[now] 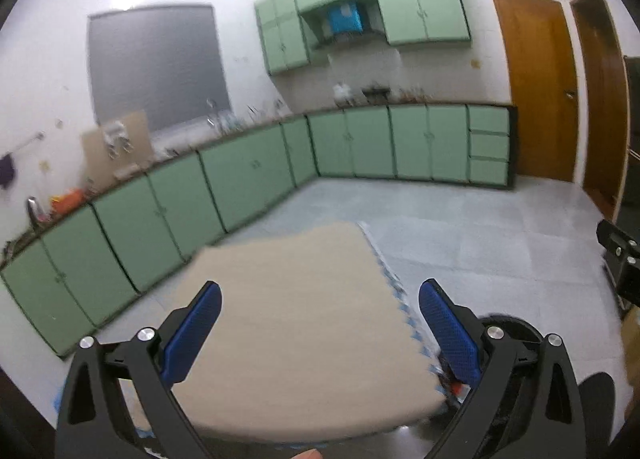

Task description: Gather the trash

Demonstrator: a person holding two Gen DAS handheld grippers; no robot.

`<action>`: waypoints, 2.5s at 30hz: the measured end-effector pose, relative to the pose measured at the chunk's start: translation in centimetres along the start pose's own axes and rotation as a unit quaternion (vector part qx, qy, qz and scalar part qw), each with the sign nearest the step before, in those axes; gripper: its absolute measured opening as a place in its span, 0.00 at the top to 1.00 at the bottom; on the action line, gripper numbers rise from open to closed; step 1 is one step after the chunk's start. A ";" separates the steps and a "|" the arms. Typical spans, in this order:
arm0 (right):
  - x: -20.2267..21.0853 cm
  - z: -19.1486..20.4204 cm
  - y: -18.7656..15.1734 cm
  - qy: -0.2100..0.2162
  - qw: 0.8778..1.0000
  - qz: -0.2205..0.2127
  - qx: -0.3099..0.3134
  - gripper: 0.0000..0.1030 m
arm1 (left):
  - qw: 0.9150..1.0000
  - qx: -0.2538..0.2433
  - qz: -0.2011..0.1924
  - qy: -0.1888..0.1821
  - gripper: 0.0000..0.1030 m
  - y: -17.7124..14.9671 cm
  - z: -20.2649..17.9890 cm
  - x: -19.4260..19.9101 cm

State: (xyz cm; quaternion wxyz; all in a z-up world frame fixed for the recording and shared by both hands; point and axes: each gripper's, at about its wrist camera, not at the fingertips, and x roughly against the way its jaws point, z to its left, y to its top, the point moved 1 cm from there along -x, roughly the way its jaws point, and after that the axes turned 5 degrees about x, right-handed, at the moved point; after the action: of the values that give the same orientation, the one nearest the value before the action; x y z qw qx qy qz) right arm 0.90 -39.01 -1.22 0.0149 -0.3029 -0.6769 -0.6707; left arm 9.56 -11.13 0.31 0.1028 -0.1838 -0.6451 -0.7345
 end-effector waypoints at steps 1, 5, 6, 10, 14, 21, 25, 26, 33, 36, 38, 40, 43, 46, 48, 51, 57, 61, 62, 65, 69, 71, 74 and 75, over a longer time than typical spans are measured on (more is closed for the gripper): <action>0.6 0.3 0.1 -0.001 1.000 -0.004 0.002 0.05 | 1.000 0.013 -0.008 -0.001 0.06 0.3 0.7 1.0; 3.1 0.7 0.6 -0.002 1.000 -0.011 -0.003 0.05 | 0.998 0.051 -0.022 -0.018 0.06 0.7 2.6 4.0; 3.6 0.8 0.6 -0.003 1.000 -0.013 -0.004 0.05 | 0.998 0.057 -0.024 -0.018 0.06 0.7 3.0 4.5; 5.5 1.0 0.6 0.001 1.000 -0.025 -0.008 0.05 | 0.997 0.073 -0.029 -0.021 0.06 0.4 4.1 6.5; 6.3 1.3 0.6 0.001 1.000 -0.030 -0.004 0.05 | 0.997 0.068 -0.029 -0.016 0.06 0.2 4.3 7.2; 7.4 1.9 0.5 -0.007 0.999 -0.041 -0.002 0.05 | 0.997 0.067 -0.032 -0.020 0.06 0.6 4.6 7.7; 7.4 1.8 0.5 -0.009 0.999 -0.037 -0.003 0.05 | 0.996 0.072 -0.045 -0.011 0.06 0.5 4.9 7.9; 7.3 1.7 0.5 -0.009 0.999 -0.037 -0.004 0.05 | 0.996 0.072 -0.045 -0.010 0.06 0.4 5.0 8.0; 7.3 1.6 0.5 -0.009 0.999 -0.037 -0.006 0.05 | 0.996 0.074 -0.042 -0.010 0.06 0.3 4.8 7.8; 7.3 1.5 0.4 -0.009 0.999 -0.037 -0.007 0.05 | 0.996 0.073 -0.043 -0.008 0.06 0.2 4.5 7.9; 7.3 1.5 0.4 -0.010 0.999 -0.039 -0.007 0.05 | 0.997 0.071 -0.042 -0.007 0.06 0.1 4.4 7.9; 7.2 1.4 0.3 -0.008 0.999 -0.038 -0.007 0.05 | 0.996 0.072 -0.042 -0.006 0.06 0.0 4.4 8.0; 7.3 1.4 0.4 -0.009 0.999 -0.039 -0.008 0.05 | 0.997 0.072 -0.042 -0.004 0.06 -0.1 4.4 8.1; 7.3 1.4 0.3 -0.009 0.999 -0.040 -0.009 0.05 | 0.997 0.071 -0.042 -0.005 0.06 0.0 4.2 8.0; 7.4 1.5 0.3 -0.009 0.999 -0.039 -0.009 0.05 | 0.997 0.068 -0.042 -0.005 0.06 0.0 4.1 8.1; 7.4 1.5 0.1 -0.009 0.999 -0.040 -0.009 0.05 | 0.997 0.067 -0.041 -0.005 0.06 -0.1 4.0 8.2; 7.4 1.5 0.1 -0.009 0.999 -0.040 -0.010 0.05 | 0.997 0.068 -0.040 -0.003 0.06 -0.1 4.1 8.1; 7.5 1.6 0.2 -0.008 0.999 -0.040 -0.009 0.05 | 0.997 0.068 -0.040 -0.003 0.06 -0.1 4.2 8.2; 7.5 1.6 0.2 -0.008 0.999 -0.040 -0.009 0.05 | 0.997 0.068 -0.040 -0.003 0.06 -0.1 4.2 8.1; 7.5 1.7 0.3 -0.008 0.999 -0.041 -0.010 0.05 | 0.997 0.068 -0.040 -0.001 0.06 -0.2 4.2 8.2; 7.6 1.9 0.3 -0.008 0.999 -0.042 -0.009 0.05 | 0.997 0.068 -0.041 -0.001 0.06 -0.1 4.2 8.2; 7.6 2.0 0.3 -0.007 0.999 -0.042 -0.009 0.05 | 0.997 0.068 -0.041 -0.001 0.06 -0.1 4.2 8.2; 7.7 1.7 0.3 -0.007 0.999 -0.043 -0.009 0.05 | 0.997 0.068 -0.041 0.000 0.06 -0.1 4.2 8.2; 7.7 1.8 0.3 -0.007 0.999 -0.043 -0.009 0.05 | 0.997 0.069 -0.042 0.000 0.06 -0.2 4.2 8.2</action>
State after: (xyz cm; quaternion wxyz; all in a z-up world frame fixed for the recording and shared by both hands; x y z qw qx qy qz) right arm -4.59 -34.38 2.18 -0.0214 -0.2779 -0.6835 -0.6747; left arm 2.60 -6.26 3.89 0.0846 -0.1490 -0.7010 -0.6923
